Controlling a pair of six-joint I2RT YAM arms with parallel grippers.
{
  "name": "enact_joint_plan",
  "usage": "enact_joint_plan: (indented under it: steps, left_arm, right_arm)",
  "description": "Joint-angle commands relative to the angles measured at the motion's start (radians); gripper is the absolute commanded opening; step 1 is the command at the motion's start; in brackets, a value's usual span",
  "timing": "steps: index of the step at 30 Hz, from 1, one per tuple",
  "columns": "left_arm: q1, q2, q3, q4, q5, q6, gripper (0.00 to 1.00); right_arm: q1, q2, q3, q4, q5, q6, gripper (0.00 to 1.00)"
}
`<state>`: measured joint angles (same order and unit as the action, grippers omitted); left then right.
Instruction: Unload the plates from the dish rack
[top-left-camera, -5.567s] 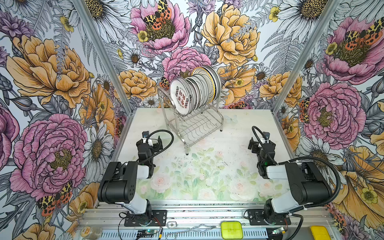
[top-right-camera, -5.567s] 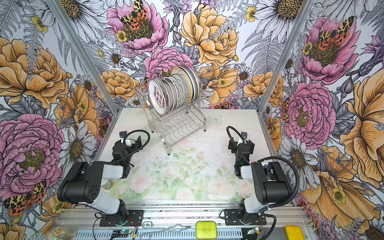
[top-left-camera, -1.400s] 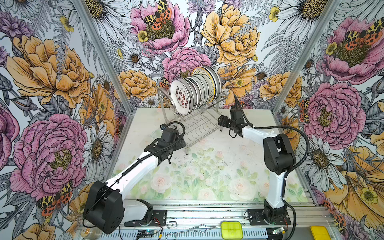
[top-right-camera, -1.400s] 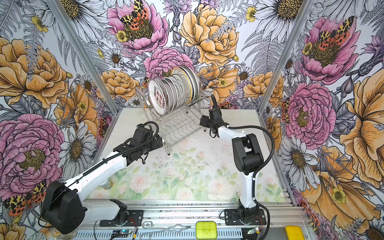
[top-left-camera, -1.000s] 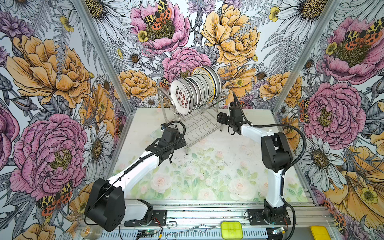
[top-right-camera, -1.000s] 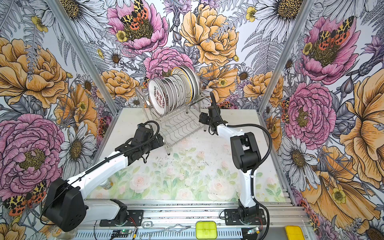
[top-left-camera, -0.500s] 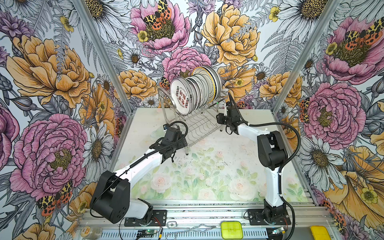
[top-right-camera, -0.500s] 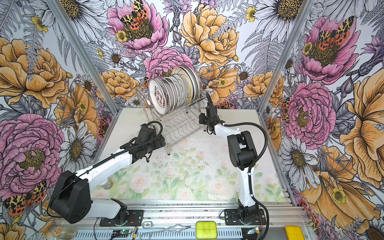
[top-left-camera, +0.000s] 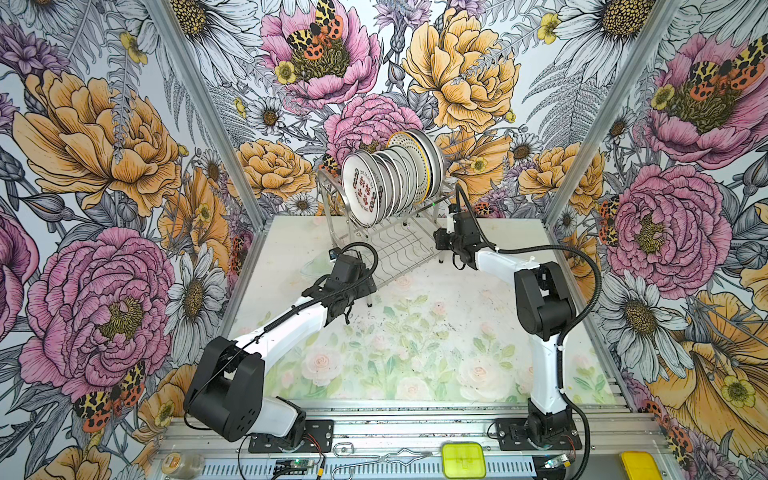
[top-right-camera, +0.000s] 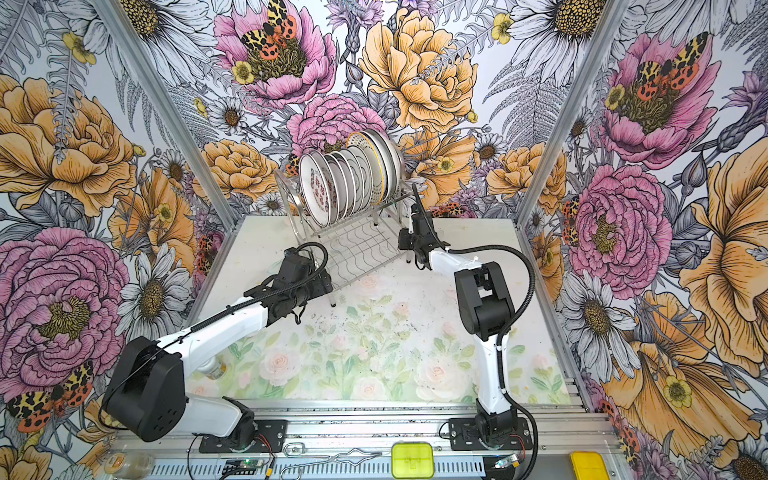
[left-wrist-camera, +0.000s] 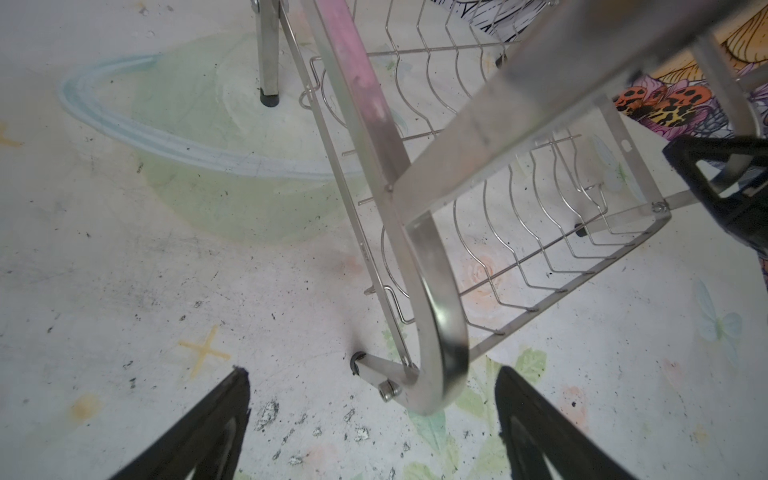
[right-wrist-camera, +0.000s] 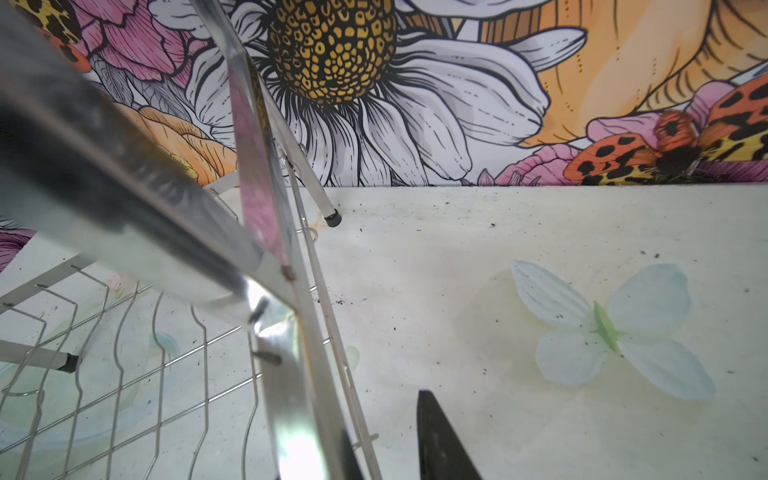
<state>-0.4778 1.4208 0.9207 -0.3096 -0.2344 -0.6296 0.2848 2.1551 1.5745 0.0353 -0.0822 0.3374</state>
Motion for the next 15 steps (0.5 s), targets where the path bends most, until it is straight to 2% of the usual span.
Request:
enact_joint_plan:
  steps: [1, 7, 10, 15]
  left_arm:
    - [-0.008, 0.026, 0.019, 0.063, 0.004, 0.014, 0.92]
    - [-0.017, 0.094, 0.048, 0.098, 0.002, 0.042, 0.87]
    - [-0.025, 0.127, 0.068, 0.099, 0.005, 0.048, 0.85]
    - [-0.042, 0.169, 0.094, 0.109, 0.004, 0.056, 0.74]
  right_arm:
    - [-0.009, -0.02, -0.029, 0.025, 0.044, 0.121, 0.17]
    - [-0.011, -0.044, -0.052, 0.025, 0.054, 0.096, 0.08]
    - [-0.011, -0.059, -0.068, 0.025, 0.061, 0.081, 0.08]
    - [-0.012, -0.097, -0.112, 0.026, 0.091, 0.059, 0.02]
